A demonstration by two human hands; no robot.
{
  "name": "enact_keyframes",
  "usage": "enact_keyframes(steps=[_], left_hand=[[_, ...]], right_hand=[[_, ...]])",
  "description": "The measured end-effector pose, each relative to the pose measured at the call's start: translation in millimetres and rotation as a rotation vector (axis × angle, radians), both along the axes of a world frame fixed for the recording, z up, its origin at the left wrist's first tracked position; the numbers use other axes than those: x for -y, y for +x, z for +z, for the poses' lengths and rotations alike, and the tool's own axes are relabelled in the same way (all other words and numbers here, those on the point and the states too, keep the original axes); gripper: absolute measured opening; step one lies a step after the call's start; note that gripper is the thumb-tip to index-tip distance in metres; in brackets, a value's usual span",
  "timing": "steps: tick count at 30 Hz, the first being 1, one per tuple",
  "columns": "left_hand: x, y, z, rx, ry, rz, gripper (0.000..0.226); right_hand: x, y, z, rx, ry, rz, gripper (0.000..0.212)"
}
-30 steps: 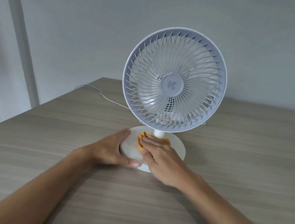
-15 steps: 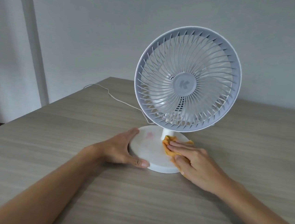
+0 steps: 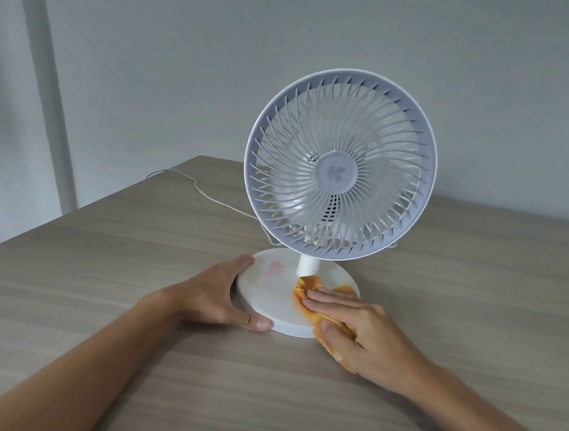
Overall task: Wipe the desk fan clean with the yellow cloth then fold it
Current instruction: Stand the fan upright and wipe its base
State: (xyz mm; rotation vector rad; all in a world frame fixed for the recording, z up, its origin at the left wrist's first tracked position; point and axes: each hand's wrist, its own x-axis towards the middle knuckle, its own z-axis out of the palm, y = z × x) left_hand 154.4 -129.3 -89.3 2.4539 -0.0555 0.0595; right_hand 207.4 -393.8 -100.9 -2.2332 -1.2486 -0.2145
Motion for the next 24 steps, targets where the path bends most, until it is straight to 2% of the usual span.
enact_keyframes(steps=[3,5,8,12,13,16,18,21,24], left_hand=[[-2.3,1.7,-3.0,0.000,0.023,0.020,0.124],[-1.9,2.4,-2.8,0.011,0.030,0.025,0.118],[0.4,-0.6,-0.9,0.055,0.028,0.009,0.109],[1.8,-6.3,-2.3,0.129,0.053,0.028,0.135],[2.9,-8.6,-1.3,0.158,0.053,0.031,0.135],[15.9,-15.9,2.8,0.270,0.040,0.032,0.109],[31.6,-19.2,3.8,0.364,0.105,0.001,0.090],[50.3,-13.6,-3.3,0.488,0.279,-0.072,0.066],[55.7,-5.7,-6.1,0.546,0.304,-0.097,0.037]], right_hand=[[-15.1,-2.1,-2.9,0.034,0.047,-0.123,0.049],[-34.3,-5.4,-6.1,0.070,0.029,-0.152,0.052],[-58.9,-9.1,-1.8,0.054,0.004,-0.116,0.044],[-53.3,-12.5,12.5,-0.009,0.055,-0.032,0.045],[-46.5,-12.0,17.2,-0.051,0.093,-0.040,0.043],[-22.3,-2.2,25.5,-0.003,0.244,-0.150,0.023],[-8.2,12.0,25.4,0.077,0.293,-0.276,0.023],[1.9,27.1,21.8,0.049,0.231,-0.396,0.030],[5.1,35.9,16.7,-0.089,0.111,-0.427,0.033]])
